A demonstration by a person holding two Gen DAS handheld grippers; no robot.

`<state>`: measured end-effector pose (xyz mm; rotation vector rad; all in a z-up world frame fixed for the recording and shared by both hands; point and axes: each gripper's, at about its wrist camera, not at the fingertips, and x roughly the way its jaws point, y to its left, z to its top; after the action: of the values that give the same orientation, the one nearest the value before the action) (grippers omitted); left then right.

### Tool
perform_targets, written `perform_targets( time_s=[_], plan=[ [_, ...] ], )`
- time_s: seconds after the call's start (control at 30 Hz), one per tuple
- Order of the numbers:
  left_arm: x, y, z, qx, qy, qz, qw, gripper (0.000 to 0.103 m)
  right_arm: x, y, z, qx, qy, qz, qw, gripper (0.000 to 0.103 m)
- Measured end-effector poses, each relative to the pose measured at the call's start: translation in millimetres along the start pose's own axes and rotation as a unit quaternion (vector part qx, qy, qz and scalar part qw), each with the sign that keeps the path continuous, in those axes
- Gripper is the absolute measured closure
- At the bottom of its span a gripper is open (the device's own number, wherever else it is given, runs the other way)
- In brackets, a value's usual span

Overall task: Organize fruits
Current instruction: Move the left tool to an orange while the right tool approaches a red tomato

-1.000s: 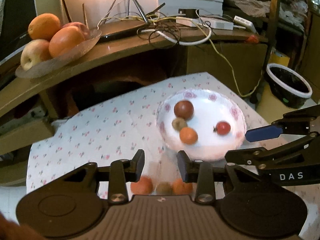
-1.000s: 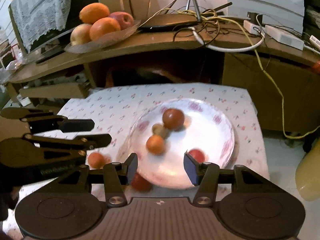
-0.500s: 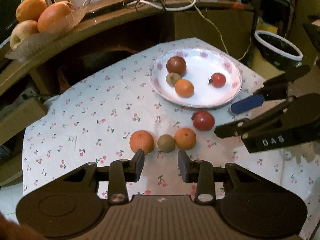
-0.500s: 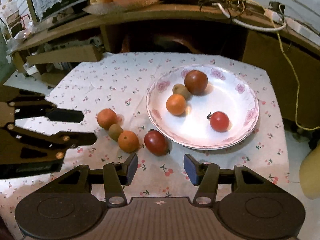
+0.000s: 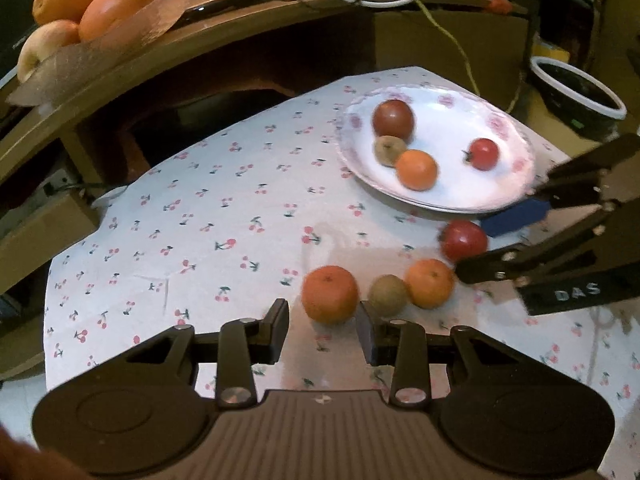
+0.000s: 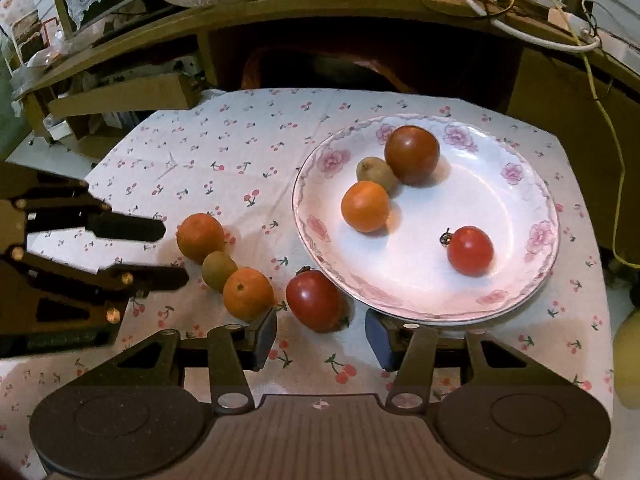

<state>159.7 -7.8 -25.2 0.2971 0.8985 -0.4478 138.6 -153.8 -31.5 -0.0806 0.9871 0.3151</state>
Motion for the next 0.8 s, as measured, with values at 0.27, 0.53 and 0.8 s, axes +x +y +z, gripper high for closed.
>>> perform_targets(
  time_s=[0.27, 0.53, 0.8],
  plan=[
    [13, 0, 12, -0.021, -0.016, -0.024, 0.9994, 0.060, 2, 1, 2, 0.001, -0.003, -0.003, 1.000, 0.059],
    [22, -5, 10, -0.027, 0.016, -0.012, 0.9995, 0.063, -2, -4, 3, 0.006, 0.004, 0.007, 1.000, 0.074],
    [4, -12, 3, 0.004, 0.024, -0.013, 0.9996, 0.063, -12, -4, -2, -0.005, 0.014, 0.017, 1.000, 0.076]
  ],
)
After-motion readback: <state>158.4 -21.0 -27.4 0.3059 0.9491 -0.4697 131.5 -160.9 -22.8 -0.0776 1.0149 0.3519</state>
